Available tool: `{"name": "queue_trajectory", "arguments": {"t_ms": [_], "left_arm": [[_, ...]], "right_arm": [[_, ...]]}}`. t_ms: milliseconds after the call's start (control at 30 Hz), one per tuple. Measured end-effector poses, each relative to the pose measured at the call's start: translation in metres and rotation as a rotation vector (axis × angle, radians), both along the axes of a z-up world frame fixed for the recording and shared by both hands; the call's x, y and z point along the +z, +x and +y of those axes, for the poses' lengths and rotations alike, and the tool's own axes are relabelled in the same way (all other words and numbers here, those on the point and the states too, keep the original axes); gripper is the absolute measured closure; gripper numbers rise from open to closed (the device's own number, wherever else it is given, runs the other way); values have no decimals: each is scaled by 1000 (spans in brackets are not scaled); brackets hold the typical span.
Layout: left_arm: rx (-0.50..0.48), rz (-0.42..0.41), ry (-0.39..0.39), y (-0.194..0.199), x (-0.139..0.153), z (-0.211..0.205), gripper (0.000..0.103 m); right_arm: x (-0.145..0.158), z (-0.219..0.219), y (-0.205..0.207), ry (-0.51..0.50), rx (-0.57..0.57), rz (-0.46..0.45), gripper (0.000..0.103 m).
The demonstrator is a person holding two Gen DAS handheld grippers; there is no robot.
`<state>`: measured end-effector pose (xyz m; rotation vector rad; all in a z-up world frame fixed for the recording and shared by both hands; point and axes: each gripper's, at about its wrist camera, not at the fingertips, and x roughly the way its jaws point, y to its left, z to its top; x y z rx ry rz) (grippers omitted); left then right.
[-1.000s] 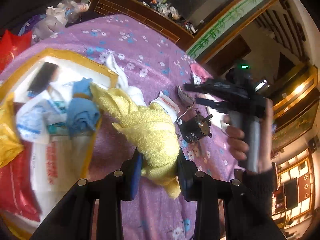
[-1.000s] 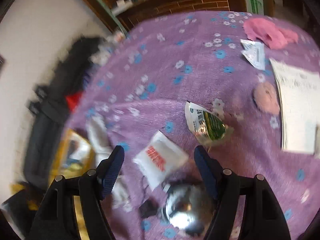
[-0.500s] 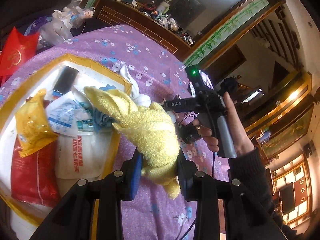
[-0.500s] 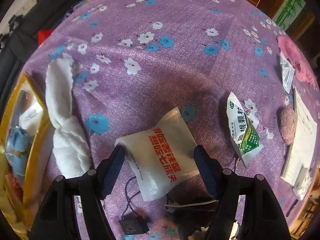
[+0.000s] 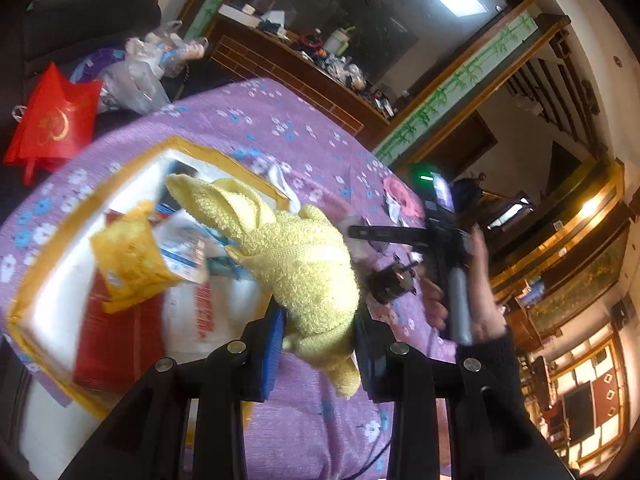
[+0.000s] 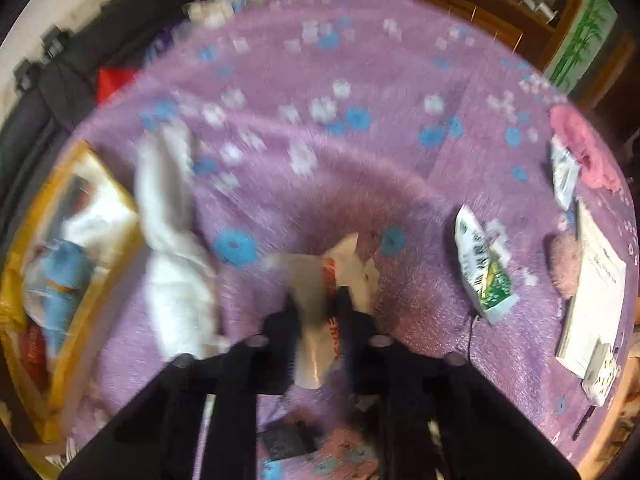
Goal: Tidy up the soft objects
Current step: 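Carry the yellow towel into the foam box with the left gripper while the right grasps the white paper packet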
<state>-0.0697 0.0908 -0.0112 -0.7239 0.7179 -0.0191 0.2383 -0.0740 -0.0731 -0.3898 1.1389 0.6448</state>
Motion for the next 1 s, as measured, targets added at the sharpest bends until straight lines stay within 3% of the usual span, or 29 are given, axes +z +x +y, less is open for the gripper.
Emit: {"name": "queue_trajectory", "arguments": {"t_ms": [200,333,533,600,733,833,933,1000], "left_arm": [[68,30,65,-5,5,25,70],[81,103,132,6,-6,38,70],[66,206,233,32,-30,45,70],[64,223,234,39,-40,47,70],[99,237,218,43,-57,51,68],[97,190,184,39,-59,51,57],[88,148,152,33,-55,51,34],[109,113,153,25,-49,49,27]], "right_arm": [[51,9,-65,207,79,-61,95],[67,44,-98,251,140,-111,94],[50,108,-108,208,196,-159,94],[41,123,-107,179,197,-187,94],[11,147,-96,156,199,-150,93],[0,152,-95,169,203,-122,85],[-3,152,-98,242,220,-54,71],[-1,149,-99,290,220,-16,58]]}}
